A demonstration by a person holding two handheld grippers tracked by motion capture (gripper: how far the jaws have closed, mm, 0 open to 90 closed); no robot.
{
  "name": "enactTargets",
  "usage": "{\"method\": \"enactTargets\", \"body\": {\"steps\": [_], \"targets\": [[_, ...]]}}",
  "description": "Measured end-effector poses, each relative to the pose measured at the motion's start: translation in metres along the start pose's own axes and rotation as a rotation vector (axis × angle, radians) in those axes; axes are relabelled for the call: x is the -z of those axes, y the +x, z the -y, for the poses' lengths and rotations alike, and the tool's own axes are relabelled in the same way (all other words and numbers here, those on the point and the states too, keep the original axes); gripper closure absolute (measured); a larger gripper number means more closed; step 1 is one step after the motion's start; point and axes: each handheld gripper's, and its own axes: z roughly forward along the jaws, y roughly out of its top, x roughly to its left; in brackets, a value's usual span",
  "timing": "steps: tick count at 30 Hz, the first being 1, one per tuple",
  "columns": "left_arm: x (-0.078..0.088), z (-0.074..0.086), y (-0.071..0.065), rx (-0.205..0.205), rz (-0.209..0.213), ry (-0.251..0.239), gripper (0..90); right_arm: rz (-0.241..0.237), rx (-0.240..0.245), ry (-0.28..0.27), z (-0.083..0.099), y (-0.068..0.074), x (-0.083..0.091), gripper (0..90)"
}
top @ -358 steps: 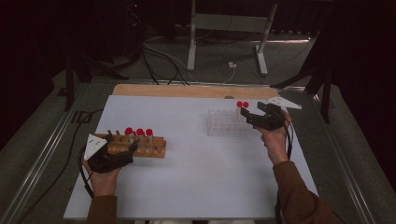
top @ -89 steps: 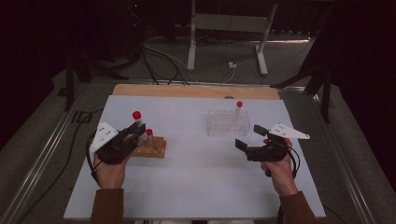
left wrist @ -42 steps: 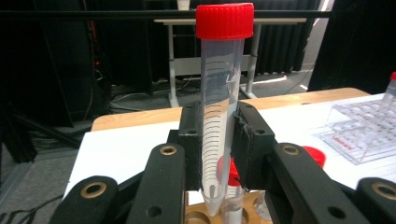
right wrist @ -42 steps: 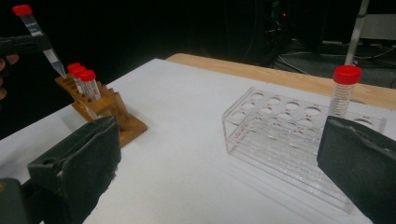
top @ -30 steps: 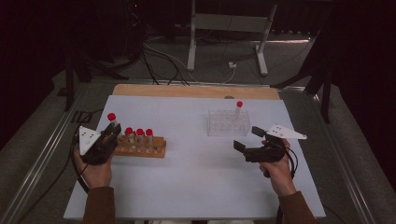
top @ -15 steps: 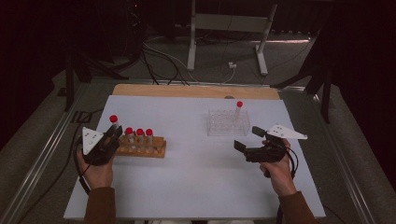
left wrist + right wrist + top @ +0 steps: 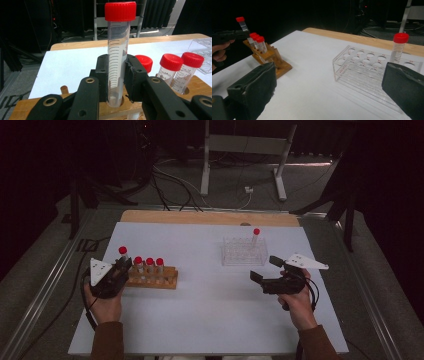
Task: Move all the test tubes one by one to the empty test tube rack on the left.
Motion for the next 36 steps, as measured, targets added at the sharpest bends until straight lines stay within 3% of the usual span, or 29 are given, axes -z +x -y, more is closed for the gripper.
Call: {"method": "enactTargets", "body": {"steps": [14,36], "targets": [[-0.004,0.008,0.001,-0.007,-0.001,0.054,75.4,-0.003,-0.010,-0.006,0.000,-0.002,0.002,0.0],[-0.006,0.014,0.002,0.006,0.003,0.080,73.4,-0.004,-0.016,-0.008,0.000,-0.004,0.002,0.0]]}}
